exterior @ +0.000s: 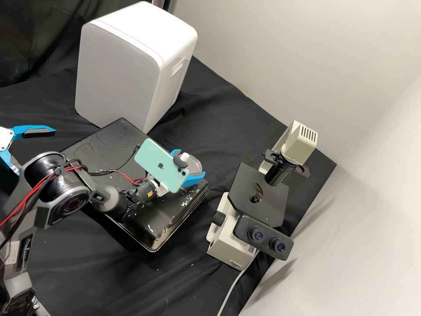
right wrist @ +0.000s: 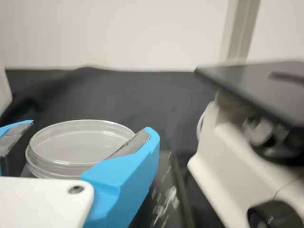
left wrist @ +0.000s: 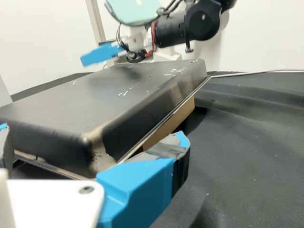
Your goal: Place the petri dish on the bench
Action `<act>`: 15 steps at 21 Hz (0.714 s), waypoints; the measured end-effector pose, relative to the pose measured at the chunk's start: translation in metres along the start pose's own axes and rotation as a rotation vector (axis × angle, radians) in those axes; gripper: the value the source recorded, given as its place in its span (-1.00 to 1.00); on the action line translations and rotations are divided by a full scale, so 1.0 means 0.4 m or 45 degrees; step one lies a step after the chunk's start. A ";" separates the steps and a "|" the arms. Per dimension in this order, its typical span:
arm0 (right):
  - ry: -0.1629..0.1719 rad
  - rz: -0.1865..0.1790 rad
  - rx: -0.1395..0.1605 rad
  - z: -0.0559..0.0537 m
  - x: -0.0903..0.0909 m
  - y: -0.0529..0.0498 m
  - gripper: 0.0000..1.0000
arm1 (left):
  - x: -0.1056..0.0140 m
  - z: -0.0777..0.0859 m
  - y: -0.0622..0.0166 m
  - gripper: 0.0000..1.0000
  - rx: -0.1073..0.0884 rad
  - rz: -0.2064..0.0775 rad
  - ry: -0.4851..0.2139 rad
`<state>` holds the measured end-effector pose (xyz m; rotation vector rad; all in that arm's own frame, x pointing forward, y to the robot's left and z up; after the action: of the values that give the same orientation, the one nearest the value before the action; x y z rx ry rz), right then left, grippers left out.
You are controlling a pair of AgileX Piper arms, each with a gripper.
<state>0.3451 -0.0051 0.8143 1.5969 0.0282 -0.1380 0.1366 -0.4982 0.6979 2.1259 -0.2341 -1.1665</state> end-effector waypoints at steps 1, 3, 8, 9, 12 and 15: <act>-0.011 -0.015 -0.005 0.007 0.000 -0.009 -1.00 | 0.000 0.000 0.000 1.00 0.000 0.000 0.000; -0.006 -0.022 -0.030 0.011 0.003 -0.022 -1.00 | 0.000 0.000 0.000 1.00 0.000 0.000 0.000; 0.006 -0.019 -0.041 0.015 0.004 -0.035 -1.00 | 0.000 0.000 0.000 1.00 0.000 0.000 0.000; 0.008 -0.017 -0.041 0.015 0.004 -0.034 -1.00 | 0.000 0.000 0.000 1.00 0.000 0.000 0.000; 0.011 -0.007 -0.040 0.015 0.003 -0.033 1.00 | 0.000 0.000 0.000 1.00 0.000 0.000 0.000; 0.005 0.001 -0.052 0.016 0.003 -0.032 1.00 | 0.000 0.000 0.000 1.00 0.000 0.000 0.000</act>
<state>0.3444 -0.0112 0.8013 1.5565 0.0332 -0.1323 0.1366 -0.4982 0.6979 2.1259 -0.2341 -1.1665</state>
